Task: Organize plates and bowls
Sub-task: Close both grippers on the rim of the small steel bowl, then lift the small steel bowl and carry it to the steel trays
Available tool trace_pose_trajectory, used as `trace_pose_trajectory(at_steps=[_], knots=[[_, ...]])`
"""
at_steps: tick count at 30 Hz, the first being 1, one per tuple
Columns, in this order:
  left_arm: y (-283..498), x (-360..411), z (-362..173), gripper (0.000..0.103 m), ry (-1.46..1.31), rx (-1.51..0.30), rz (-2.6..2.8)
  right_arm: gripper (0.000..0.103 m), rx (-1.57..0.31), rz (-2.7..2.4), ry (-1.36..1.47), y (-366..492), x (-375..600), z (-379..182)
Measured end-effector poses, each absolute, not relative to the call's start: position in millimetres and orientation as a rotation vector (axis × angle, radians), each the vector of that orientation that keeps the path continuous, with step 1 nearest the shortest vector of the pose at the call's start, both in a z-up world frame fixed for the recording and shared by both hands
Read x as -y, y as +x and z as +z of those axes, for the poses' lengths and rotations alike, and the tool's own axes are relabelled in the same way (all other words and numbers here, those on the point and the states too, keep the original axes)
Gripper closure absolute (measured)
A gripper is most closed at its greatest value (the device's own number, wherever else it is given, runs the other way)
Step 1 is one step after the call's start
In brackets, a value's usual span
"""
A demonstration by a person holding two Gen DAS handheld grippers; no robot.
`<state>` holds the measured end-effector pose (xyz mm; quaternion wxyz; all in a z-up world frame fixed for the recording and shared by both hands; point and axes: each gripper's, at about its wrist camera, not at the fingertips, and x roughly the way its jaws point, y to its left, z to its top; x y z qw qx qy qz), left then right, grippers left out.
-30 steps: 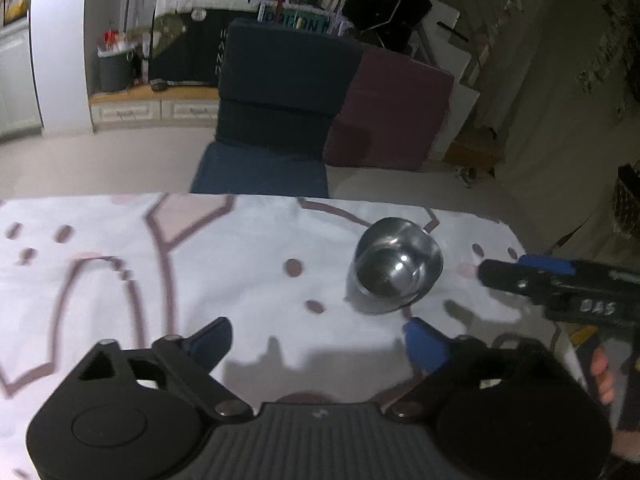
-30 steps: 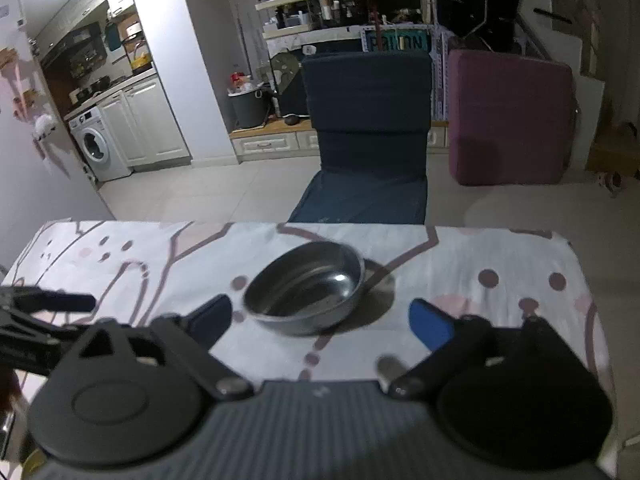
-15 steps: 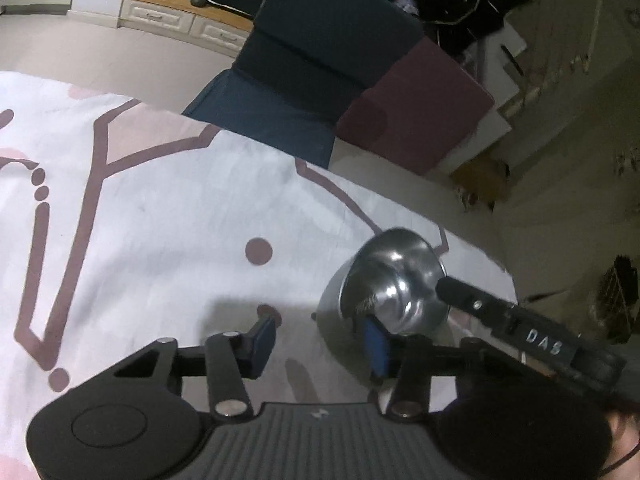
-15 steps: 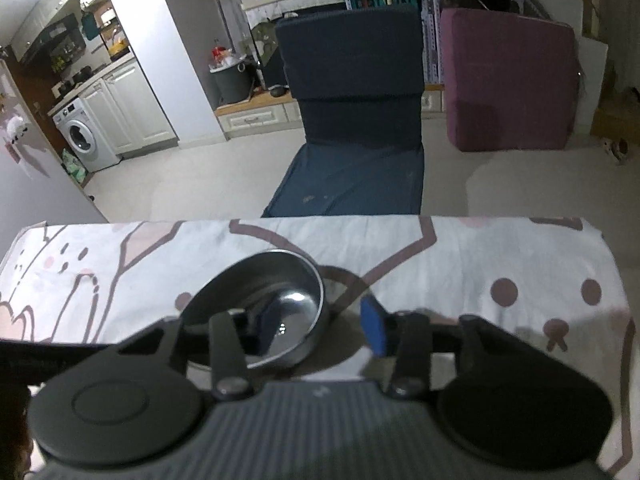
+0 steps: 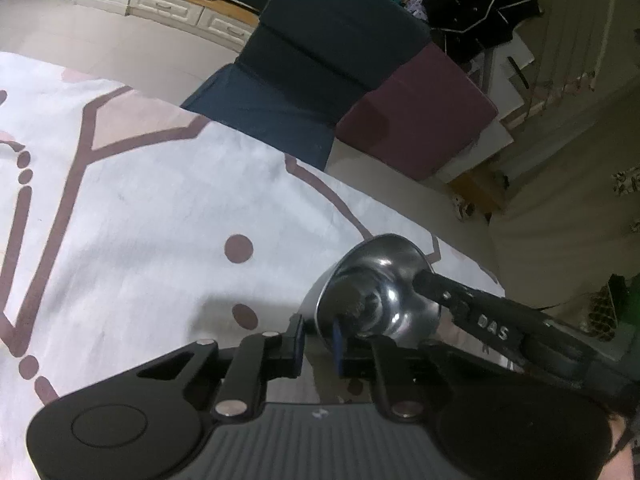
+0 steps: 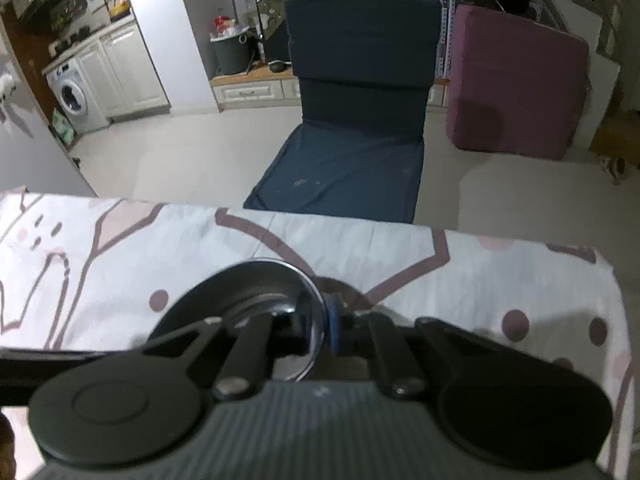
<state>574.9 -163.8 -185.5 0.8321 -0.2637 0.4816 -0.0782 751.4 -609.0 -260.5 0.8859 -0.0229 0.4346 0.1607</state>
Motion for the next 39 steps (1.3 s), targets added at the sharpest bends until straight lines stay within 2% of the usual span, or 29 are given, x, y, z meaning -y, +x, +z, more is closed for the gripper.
trace_pose_trajectory(at_steps=[6,19,28,39], knots=[[569,159,-183,0.095,-0.535,-1.017,-0.147,0.098,-0.919,0.340,-0.031,739,611,-253],[527,128,-149,0.098,-0.483,-0.982,-0.161,0.097,-0.926,0.352,-0.003,685,598,-228],[473,75,-102,0.098,-0.459,-0.915,-0.153,0.096,-0.897,0.388,0.010,631,555,-188],[393,-2,-73,0.098,-0.432,-0.870,-0.128,0.095,-0.875,0.448,0.039,553,482,-158]])
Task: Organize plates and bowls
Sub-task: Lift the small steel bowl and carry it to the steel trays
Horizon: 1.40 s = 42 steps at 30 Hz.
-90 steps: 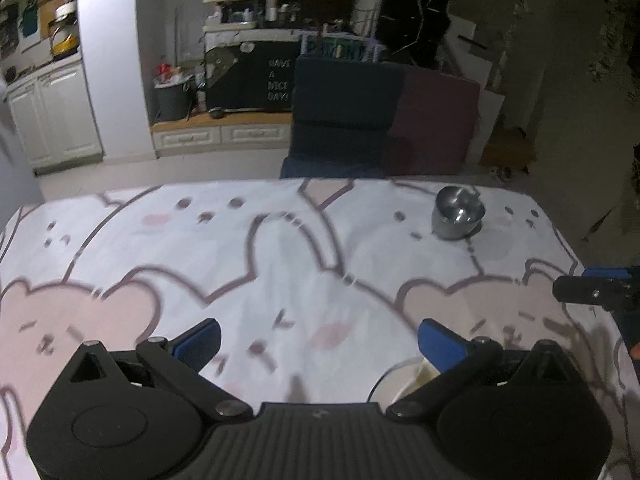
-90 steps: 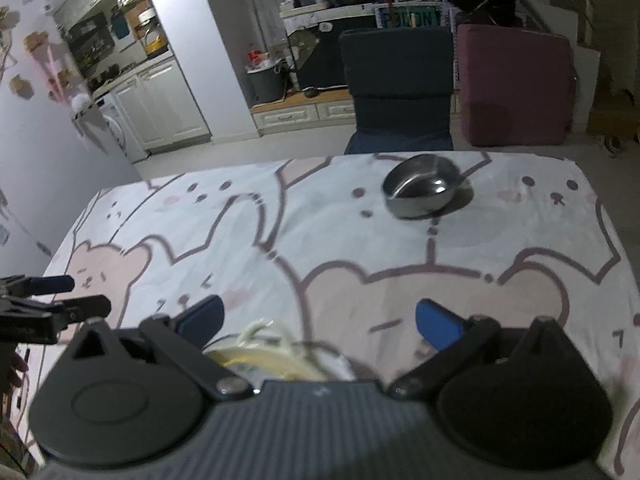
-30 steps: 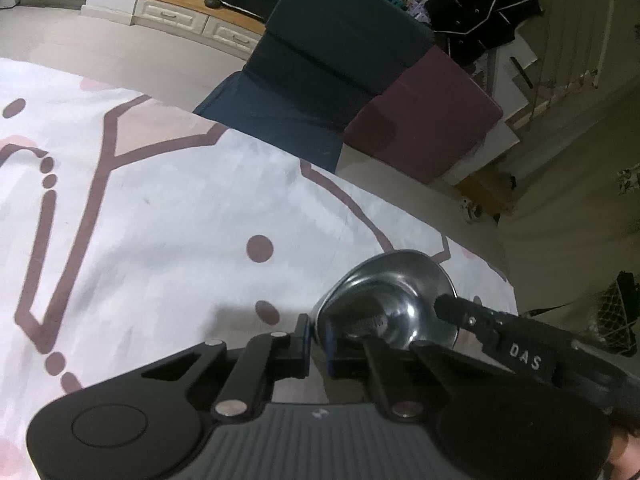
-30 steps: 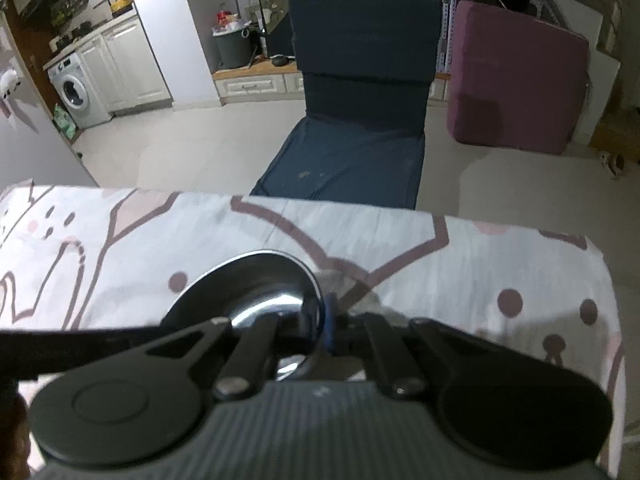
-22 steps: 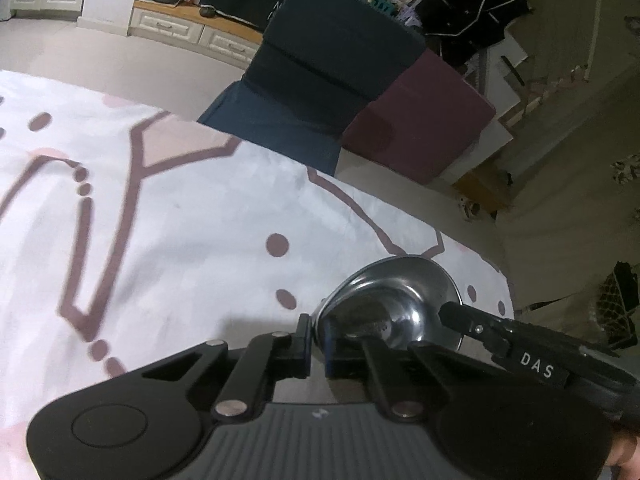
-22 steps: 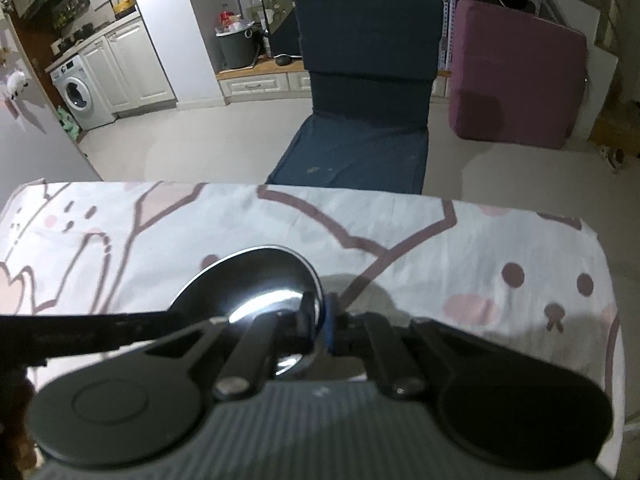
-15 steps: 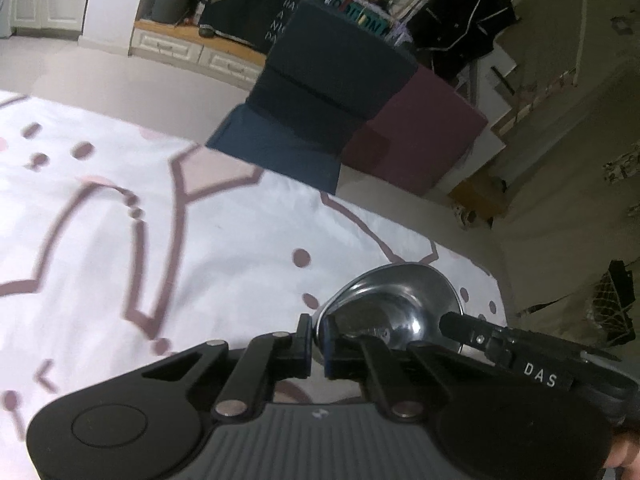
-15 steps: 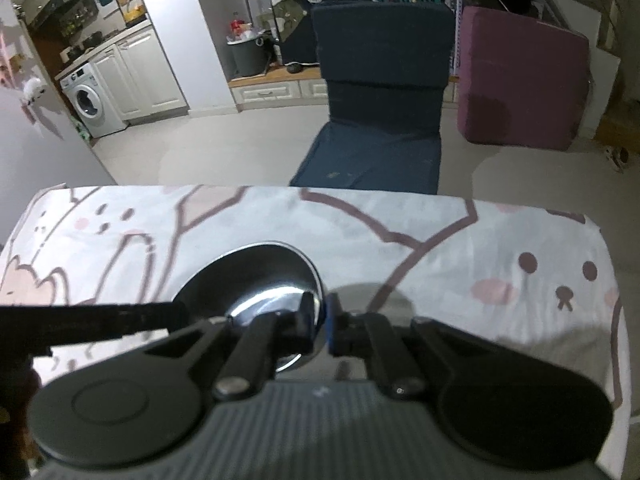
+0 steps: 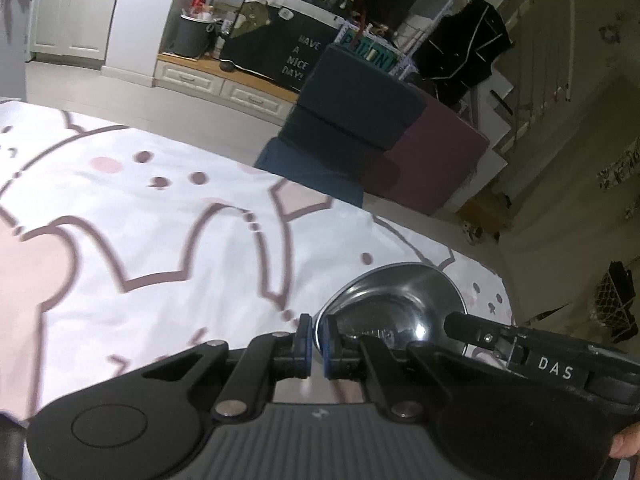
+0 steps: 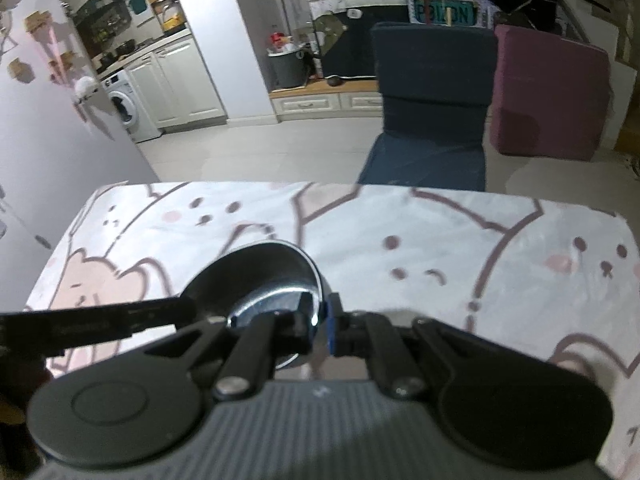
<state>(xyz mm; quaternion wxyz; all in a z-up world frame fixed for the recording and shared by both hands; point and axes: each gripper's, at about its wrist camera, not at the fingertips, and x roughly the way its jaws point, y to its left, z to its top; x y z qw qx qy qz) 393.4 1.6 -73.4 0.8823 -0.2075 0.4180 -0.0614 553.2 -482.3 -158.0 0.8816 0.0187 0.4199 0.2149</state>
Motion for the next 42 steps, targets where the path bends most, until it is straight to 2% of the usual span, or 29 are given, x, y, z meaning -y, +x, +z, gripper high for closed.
trace_pose_trajectory(at_steps=[23,32,42], knots=[[261,-144,-69,0.098,-0.256,-0.903,-0.034,0.094,-1.004,0.587,0.149,416,335,-184],[239,-159,-105,0.098,-0.256,-0.987,-0.033,0.094,-1.075,0.590,0.072,387,299,-215],[238,-163,-126,0.097,-0.258,-1.032,-0.004,0.094,-1.121,0.590,-0.008,398,275,-241]])
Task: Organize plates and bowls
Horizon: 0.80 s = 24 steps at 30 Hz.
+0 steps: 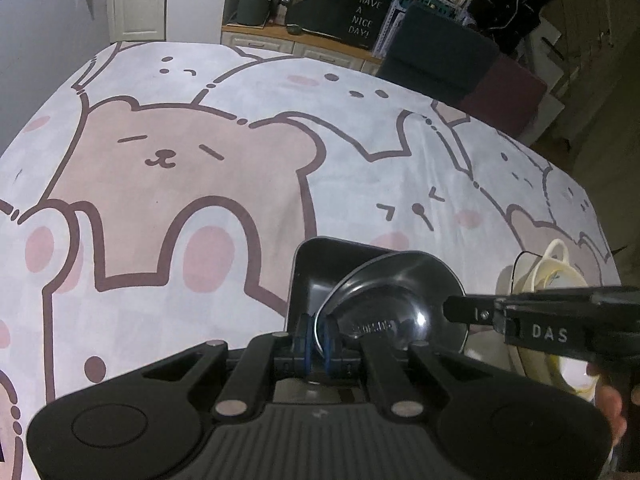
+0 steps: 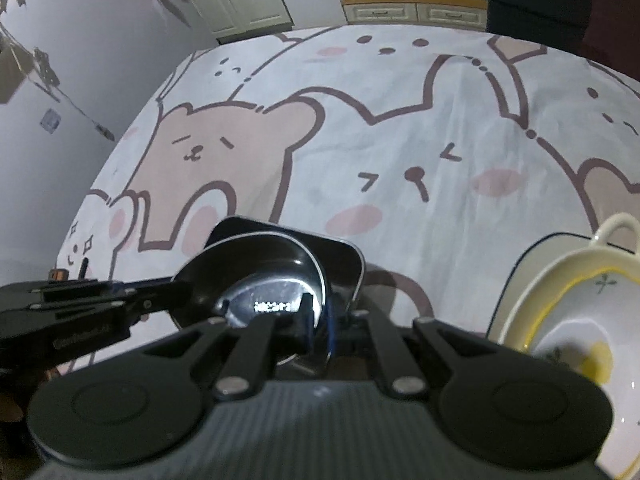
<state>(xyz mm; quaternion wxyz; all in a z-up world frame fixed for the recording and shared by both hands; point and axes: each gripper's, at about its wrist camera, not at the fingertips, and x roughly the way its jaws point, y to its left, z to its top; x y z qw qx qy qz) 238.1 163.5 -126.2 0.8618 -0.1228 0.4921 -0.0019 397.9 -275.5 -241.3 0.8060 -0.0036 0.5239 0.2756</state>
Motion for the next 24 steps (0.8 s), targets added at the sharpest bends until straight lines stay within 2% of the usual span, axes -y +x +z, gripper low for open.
trace_pose_trajectory(at_steps=[14,22,24], knots=[[241,-162,-139,0.096,-0.214,-1.071,0.005,0.093,-1.111,0.598,-0.101,413,255,-252],[243,-163,-143,0.095,-0.216,-1.083,0.000,0.079,-1.125,0.614,-0.117,416,246,-259],[243,-164,-143,0.095,-0.220,-1.083,-0.002,0.079,-1.123,0.616,-0.125,416,244,-259]])
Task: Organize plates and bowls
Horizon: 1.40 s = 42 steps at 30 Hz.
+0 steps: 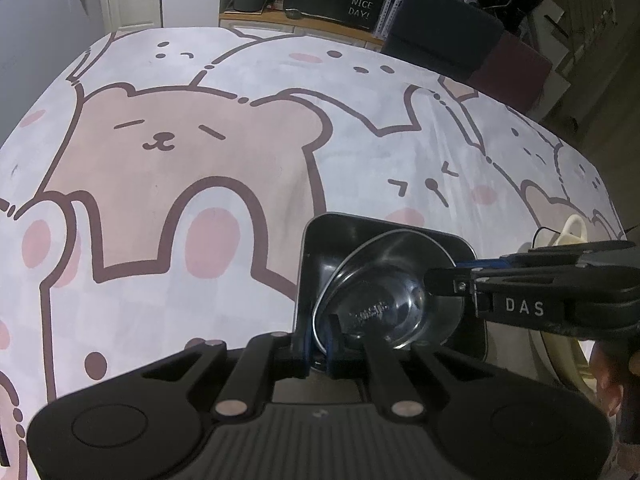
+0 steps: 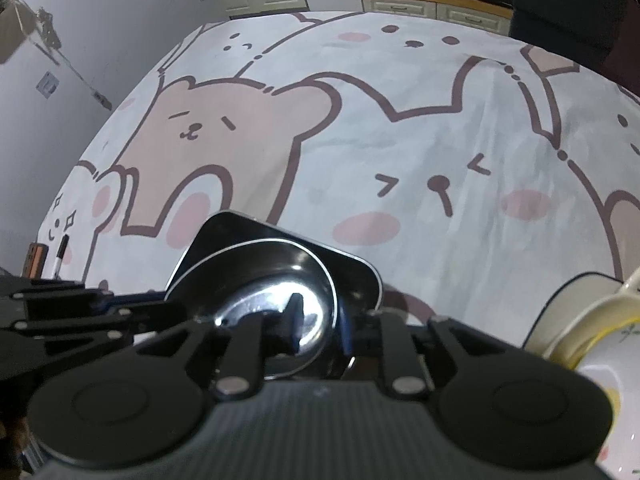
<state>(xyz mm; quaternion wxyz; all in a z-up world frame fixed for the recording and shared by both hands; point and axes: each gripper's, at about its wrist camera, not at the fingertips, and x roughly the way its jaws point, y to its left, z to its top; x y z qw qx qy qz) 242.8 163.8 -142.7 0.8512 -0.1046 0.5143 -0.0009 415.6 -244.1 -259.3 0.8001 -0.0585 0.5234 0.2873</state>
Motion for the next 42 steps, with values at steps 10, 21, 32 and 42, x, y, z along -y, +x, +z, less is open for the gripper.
trace_pose_trajectory(at_steps=[10,21,32,42], knots=[[238,-161,-135,0.075,-0.230,-1.070,-0.022,0.059,-1.113,0.644,-0.101,413,249,-252],[228,-161,-113,0.027,-0.130,-0.992,0.009,0.028,-1.047,0.657,-0.004,398,282,-217],[239,-191,-114,0.024,-0.134,-0.957,-0.069,0.000,-1.053,0.517,0.076,380,308,-225],[268,-204,-138,0.081,-0.109,-1.027,-0.080,0.066,-1.183,0.477,0.213,390,312,-255]])
